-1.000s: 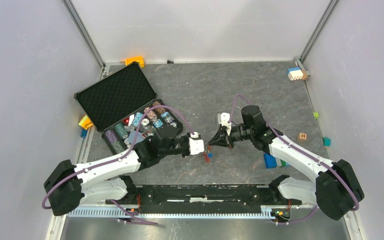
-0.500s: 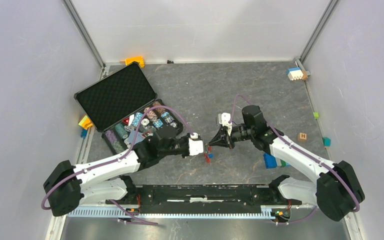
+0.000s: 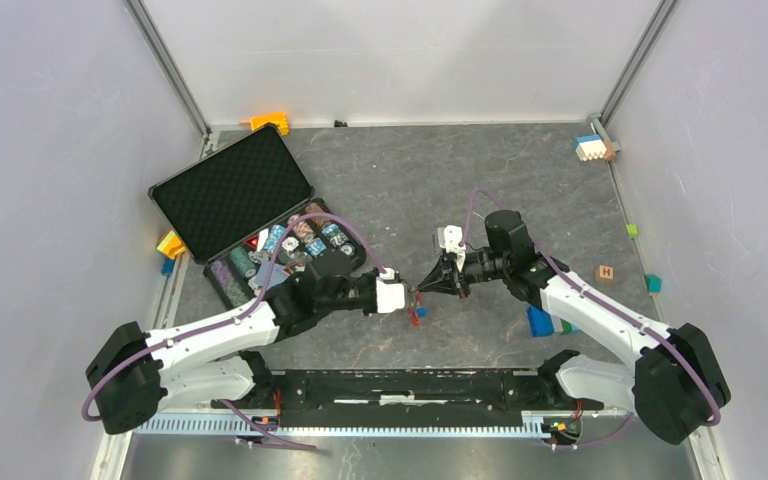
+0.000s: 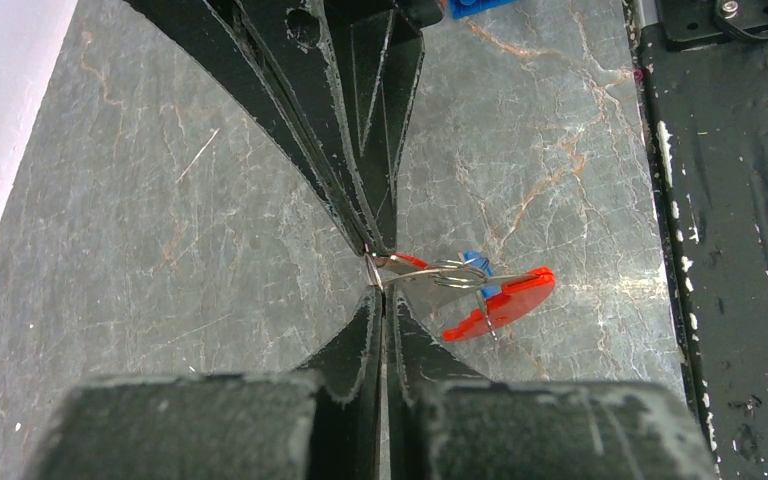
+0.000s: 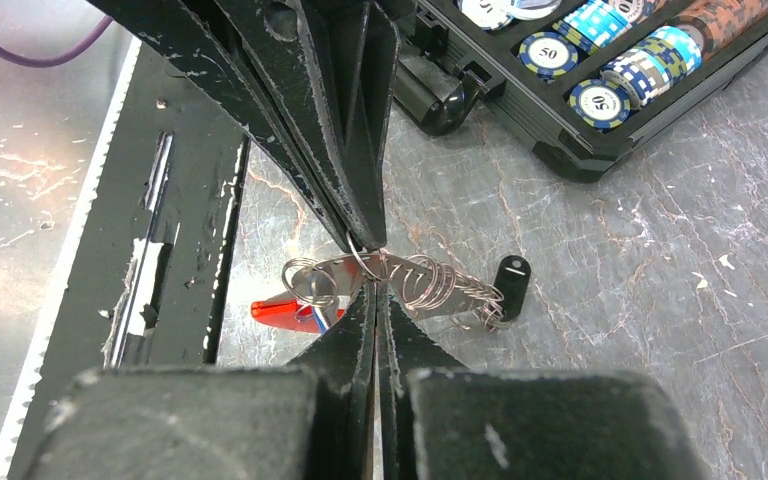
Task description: Put the keys on the keyring
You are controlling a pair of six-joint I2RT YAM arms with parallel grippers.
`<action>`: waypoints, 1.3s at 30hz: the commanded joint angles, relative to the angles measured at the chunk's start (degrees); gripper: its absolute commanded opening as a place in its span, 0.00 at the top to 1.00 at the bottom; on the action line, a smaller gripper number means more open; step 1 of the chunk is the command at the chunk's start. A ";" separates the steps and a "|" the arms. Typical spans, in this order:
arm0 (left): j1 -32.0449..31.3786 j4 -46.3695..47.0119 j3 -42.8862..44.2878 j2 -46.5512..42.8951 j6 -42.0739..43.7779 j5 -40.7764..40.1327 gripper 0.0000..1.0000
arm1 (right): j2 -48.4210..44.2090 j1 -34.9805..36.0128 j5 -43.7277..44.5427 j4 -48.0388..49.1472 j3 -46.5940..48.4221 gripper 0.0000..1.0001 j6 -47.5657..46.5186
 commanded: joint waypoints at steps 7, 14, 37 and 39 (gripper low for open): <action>0.10 3.69 -0.27 -1.13 1.42 4.27 0.98 | -1.23 -0.47 -0.85 3.12 1.61 1.00 -0.63; 0.18 3.69 -0.22 -0.68 1.35 4.62 0.98 | -1.92 -0.47 -1.32 2.95 2.59 1.00 -0.19; 2.18 5.53 -1.35 -1.97 -0.16 10.22 0.98 | -1.69 -0.49 -1.08 -0.13 1.70 0.99 -3.63; 2.30 5.76 -1.36 -1.89 -0.39 10.58 0.98 | -1.58 -0.48 -1.60 0.04 1.70 0.97 -3.38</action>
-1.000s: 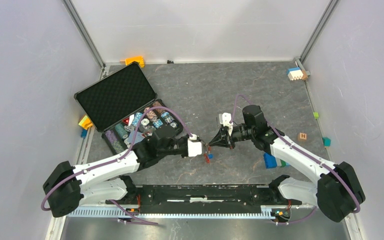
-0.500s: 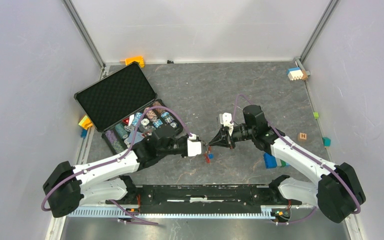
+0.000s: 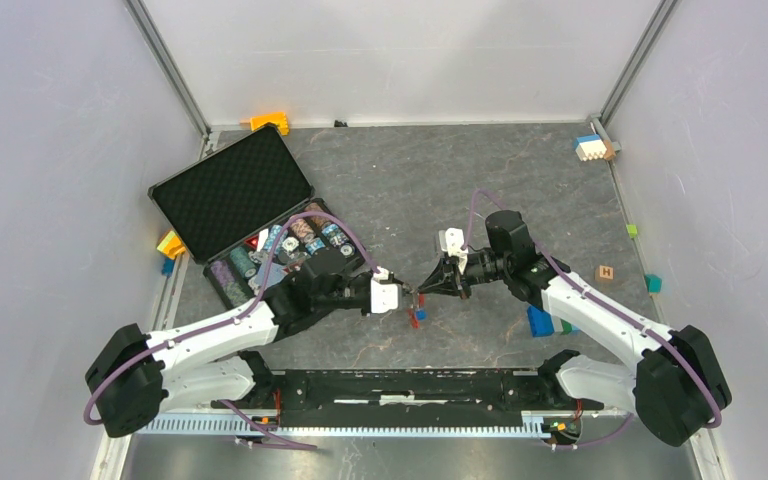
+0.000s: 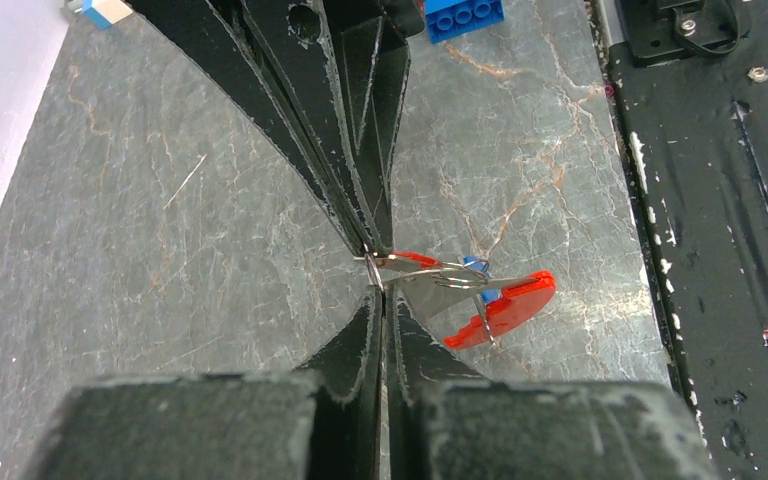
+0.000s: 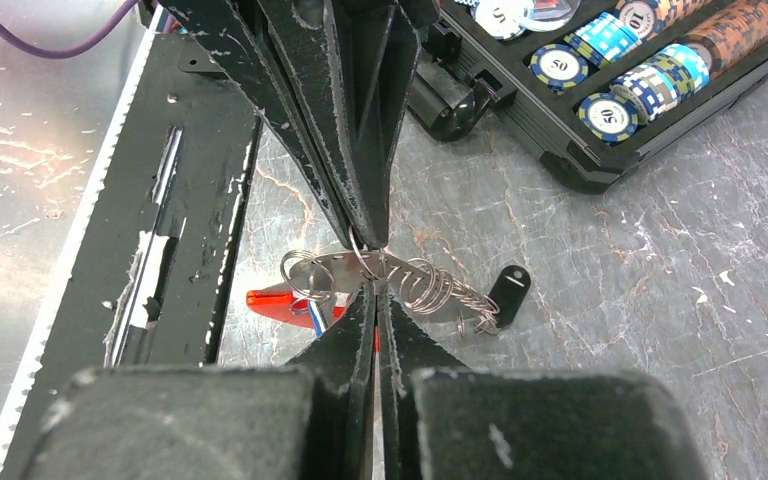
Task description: Put the keys on the keyring
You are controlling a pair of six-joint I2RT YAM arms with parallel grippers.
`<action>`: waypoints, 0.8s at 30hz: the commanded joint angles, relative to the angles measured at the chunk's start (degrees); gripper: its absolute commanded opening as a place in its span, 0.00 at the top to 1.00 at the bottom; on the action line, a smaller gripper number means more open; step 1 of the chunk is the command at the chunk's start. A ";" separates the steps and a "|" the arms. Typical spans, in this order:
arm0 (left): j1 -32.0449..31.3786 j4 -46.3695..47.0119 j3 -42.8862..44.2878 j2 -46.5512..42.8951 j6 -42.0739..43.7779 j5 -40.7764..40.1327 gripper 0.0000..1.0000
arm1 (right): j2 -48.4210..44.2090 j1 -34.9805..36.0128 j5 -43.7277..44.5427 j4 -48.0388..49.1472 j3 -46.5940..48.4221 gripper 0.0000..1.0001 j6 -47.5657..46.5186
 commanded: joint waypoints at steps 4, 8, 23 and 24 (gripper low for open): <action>0.42 3.62 0.03 -1.50 -1.22 5.49 0.98 | -0.70 -0.33 -0.96 1.99 1.37 0.94 -0.15; 0.70 4.32 0.04 -1.21 -1.88 6.57 0.98 | -0.21 -0.27 -1.36 2.02 1.22 0.93 0.48; 2.23 6.60 -0.55 -0.94 -4.16 9.69 0.98 | -0.71 0.02 -2.29 5.08 -0.48 0.82 1.10; 2.30 6.62 -0.57 -1.01 -4.24 9.81 0.98 | -0.83 0.01 -2.31 5.22 -0.58 0.83 1.10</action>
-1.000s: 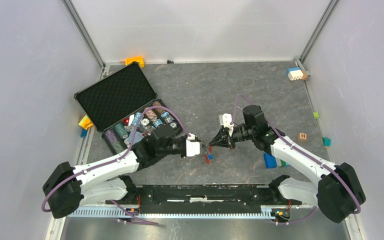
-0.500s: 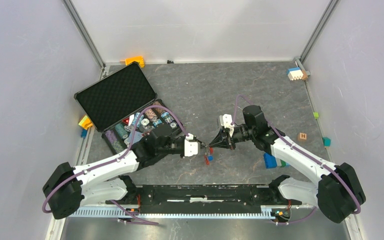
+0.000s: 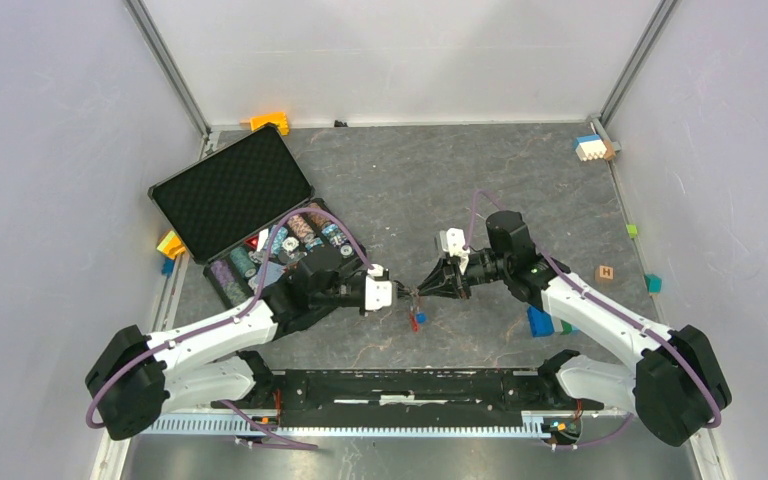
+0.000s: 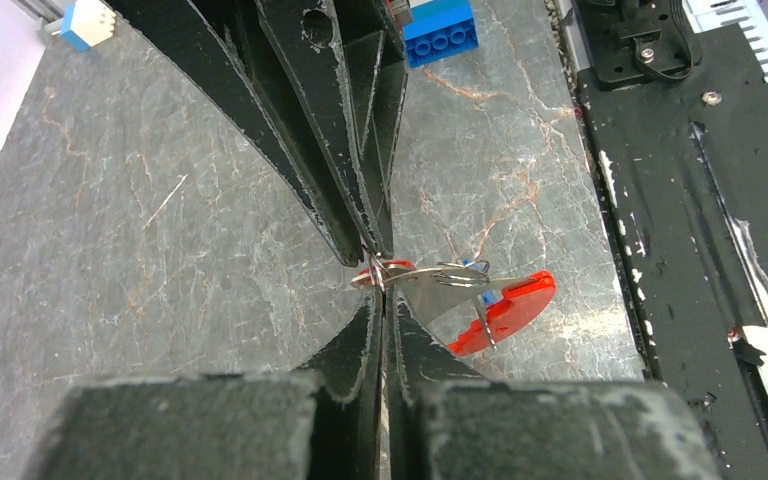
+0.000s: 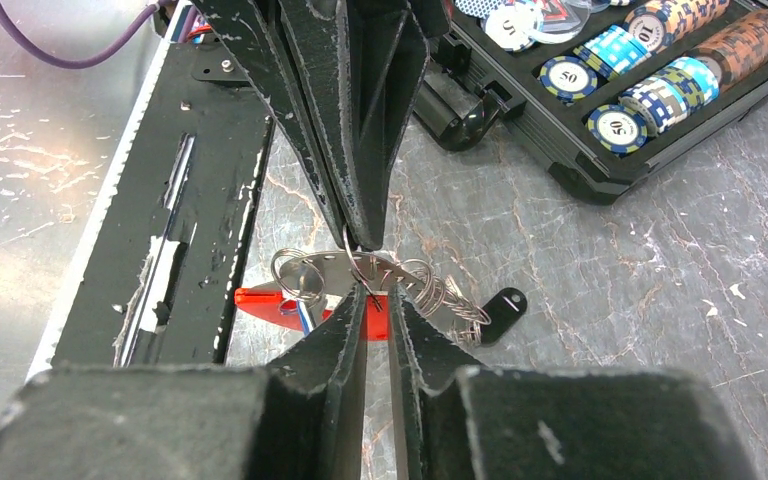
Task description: Put the keys on the keyring
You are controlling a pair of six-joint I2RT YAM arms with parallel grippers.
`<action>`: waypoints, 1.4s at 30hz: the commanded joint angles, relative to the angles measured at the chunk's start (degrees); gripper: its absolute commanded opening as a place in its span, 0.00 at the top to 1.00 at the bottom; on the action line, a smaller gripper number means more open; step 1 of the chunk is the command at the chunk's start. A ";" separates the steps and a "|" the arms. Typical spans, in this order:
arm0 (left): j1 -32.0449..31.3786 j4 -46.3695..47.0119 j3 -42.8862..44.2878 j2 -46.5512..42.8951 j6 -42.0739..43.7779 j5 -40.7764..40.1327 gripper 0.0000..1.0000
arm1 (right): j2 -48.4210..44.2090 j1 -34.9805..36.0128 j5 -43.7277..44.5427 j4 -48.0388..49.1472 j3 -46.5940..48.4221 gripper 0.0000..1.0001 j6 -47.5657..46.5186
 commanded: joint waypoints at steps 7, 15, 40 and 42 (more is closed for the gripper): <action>0.62 5.19 -0.09 -0.96 -3.35 5.02 0.98 | -0.28 0.18 -1.13 4.38 -0.65 0.94 0.25; 1.41 6.35 -0.48 -1.06 -4.36 6.40 0.98 | -0.01 0.50 -1.15 4.51 -0.91 1.00 0.07; 2.64 7.87 -0.84 -0.28 -6.08 10.37 0.98 | 0.30 2.30 -0.47 5.94 -0.78 1.00 0.67; 2.73 7.77 -0.90 -0.46 -5.98 10.46 0.98 | 0.07 2.31 -0.01 4.77 -0.50 0.99 -0.29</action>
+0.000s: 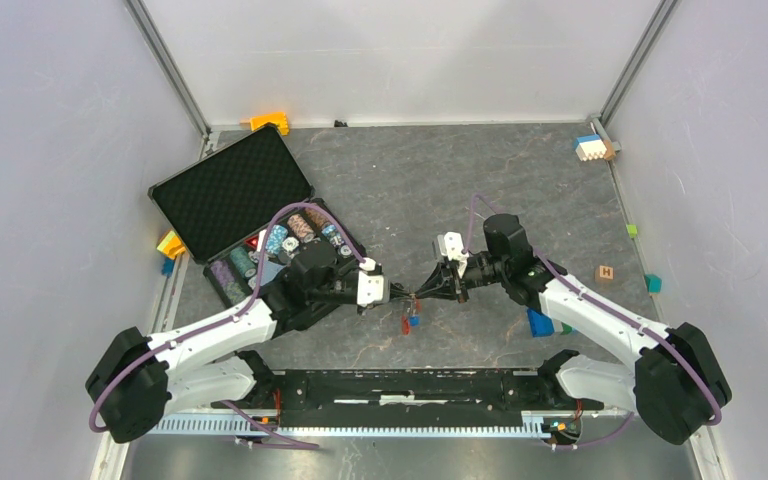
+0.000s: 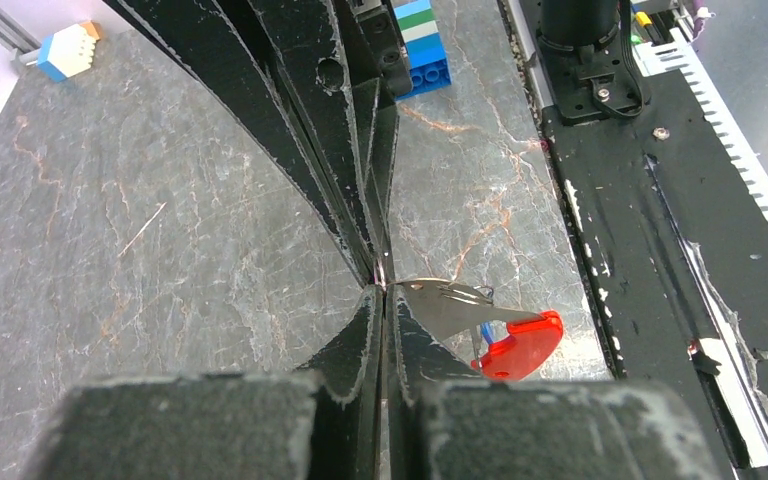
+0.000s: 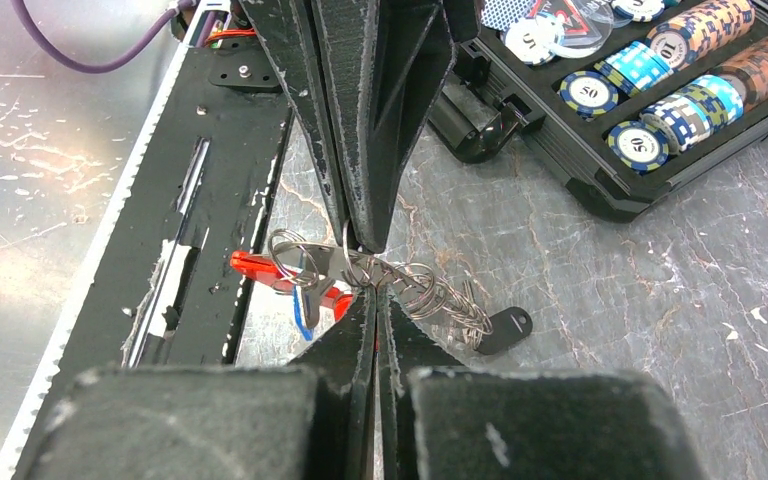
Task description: Put the keys on the keyring
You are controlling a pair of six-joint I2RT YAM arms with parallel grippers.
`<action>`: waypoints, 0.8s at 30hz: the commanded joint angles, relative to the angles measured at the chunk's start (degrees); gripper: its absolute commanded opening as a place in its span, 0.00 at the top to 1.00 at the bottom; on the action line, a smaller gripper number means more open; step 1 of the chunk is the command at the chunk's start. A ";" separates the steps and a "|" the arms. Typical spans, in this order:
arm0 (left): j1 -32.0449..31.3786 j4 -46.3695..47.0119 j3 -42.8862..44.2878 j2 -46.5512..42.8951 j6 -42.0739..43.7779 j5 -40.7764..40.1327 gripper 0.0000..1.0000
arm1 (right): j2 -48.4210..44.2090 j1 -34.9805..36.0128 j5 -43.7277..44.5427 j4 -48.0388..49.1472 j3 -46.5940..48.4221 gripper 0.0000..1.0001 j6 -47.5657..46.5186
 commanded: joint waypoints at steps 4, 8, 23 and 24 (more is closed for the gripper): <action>0.56 4.43 -0.50 -1.06 -1.98 3.88 0.98 | -1.19 0.54 1.90 -1.03 1.92 0.91 -3.55; 1.17 6.04 -1.14 -0.89 -3.03 5.57 0.98 | -2.01 0.37 4.37 -8.19 4.88 0.71 -8.22; 4.79 6.95 2.47 0.55 -6.32 10.63 0.98 | -5.82 0.08 2.16 -18.66 9.12 0.54 -17.38; 5.34 6.89 2.85 0.85 -6.59 11.03 0.98 | -5.97 0.08 2.11 -18.47 9.21 0.55 -17.18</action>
